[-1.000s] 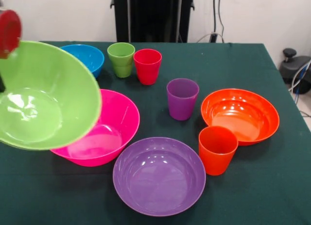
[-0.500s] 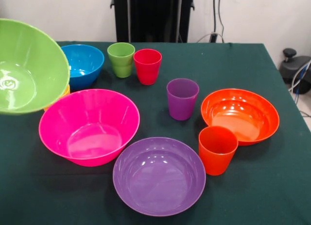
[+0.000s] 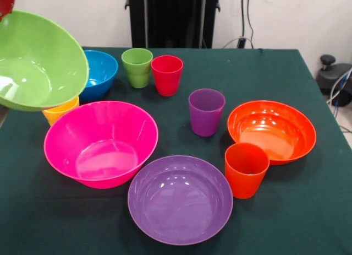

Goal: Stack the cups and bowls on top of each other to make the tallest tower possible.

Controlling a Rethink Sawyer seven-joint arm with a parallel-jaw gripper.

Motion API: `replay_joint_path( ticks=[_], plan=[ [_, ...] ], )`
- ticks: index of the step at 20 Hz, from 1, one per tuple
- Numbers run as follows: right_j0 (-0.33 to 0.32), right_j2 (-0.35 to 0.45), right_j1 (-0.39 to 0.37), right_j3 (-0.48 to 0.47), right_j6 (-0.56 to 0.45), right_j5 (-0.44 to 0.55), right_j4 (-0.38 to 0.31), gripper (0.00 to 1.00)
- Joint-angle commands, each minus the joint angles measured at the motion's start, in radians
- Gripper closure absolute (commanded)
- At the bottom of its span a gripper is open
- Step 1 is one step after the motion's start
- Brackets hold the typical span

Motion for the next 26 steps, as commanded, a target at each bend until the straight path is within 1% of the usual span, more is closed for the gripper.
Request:
replay_joint_path(
  ticks=[1, 5, 12, 18, 21, 26],
  plan=[
    [0.060, 0.019, -0.031, 0.157, -0.002, -0.050, -0.003, 1.00],
    [0.081, 0.019, -0.013, 0.136, 0.024, -0.050, -0.003, 1.00],
    [0.116, 0.026, 0.057, 0.015, 0.022, 0.005, -0.013, 1.00],
    [0.149, 0.018, 0.075, -0.052, 0.039, 0.060, -0.007, 1.00],
    [0.154, 0.015, 0.092, -0.067, 0.037, 0.053, -0.005, 1.00],
    [0.144, 0.019, 0.134, -0.091, 0.012, 0.020, -0.009, 1.00]
  ],
)
